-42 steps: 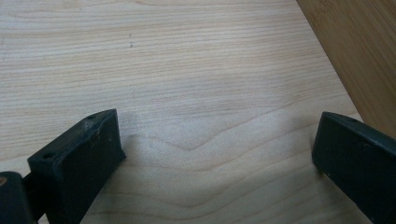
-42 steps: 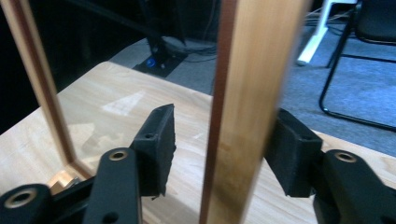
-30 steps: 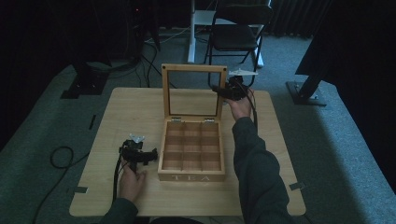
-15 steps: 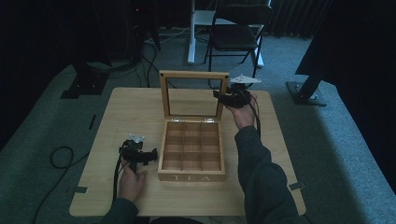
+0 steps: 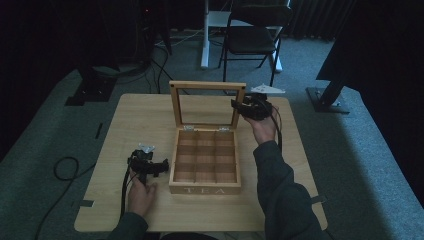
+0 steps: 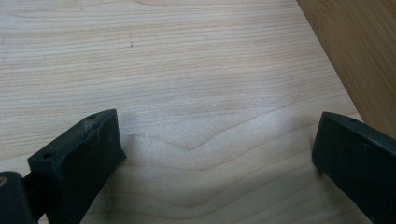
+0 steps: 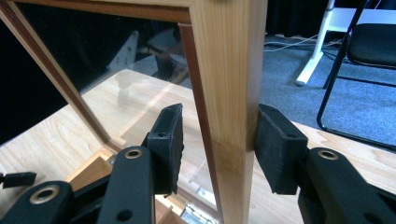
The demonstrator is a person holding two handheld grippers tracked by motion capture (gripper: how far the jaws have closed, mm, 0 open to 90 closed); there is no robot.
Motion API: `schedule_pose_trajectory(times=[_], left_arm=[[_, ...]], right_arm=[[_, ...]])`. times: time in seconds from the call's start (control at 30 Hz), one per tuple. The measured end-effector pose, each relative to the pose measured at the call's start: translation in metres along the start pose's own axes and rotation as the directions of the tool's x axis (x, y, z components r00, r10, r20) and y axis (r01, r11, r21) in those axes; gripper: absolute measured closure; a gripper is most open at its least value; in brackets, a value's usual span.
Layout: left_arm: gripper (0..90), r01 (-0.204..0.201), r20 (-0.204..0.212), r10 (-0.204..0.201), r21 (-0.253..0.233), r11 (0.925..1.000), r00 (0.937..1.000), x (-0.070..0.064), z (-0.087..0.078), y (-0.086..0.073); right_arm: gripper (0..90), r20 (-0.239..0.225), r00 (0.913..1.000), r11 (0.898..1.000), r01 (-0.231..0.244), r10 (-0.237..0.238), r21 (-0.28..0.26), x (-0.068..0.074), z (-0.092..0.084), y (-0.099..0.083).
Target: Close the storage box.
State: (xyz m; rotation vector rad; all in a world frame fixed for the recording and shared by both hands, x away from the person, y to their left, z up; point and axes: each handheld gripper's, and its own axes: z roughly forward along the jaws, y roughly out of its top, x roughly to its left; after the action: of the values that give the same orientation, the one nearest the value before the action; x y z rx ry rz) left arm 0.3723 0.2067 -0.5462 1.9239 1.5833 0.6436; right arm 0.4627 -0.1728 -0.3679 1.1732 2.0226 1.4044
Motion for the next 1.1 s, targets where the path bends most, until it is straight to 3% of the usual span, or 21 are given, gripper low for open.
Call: schedule_pose_trajectory(times=[0.37, 0.53, 1.1], left_arm=[[1.6, 0.0, 0.001, 0.0, 0.001, 1.0, 1.0, 0.0, 0.0, 0.0], [1.6, 0.0, 0.001, 0.0, 0.002, 1.0, 1.0, 0.0, 0.0, 0.0], [1.6, 0.001, 0.0, -0.001, 0.0, 1.0, 1.0, 0.0, 0.0, 0.0]], right_arm=[[52.9, 0.037, 0.9987, 0.999, 0.034, -0.035, 0.031, 0.014, -0.013, -0.003], [52.3, 0.038, 0.9993, 1.0, 0.004, -0.005, 0.021, 0.016, -0.017, -0.004], [49.7, 0.029, 0.9987, 0.999, 0.042, -0.042, 0.012, 0.026, -0.029, -0.015]])
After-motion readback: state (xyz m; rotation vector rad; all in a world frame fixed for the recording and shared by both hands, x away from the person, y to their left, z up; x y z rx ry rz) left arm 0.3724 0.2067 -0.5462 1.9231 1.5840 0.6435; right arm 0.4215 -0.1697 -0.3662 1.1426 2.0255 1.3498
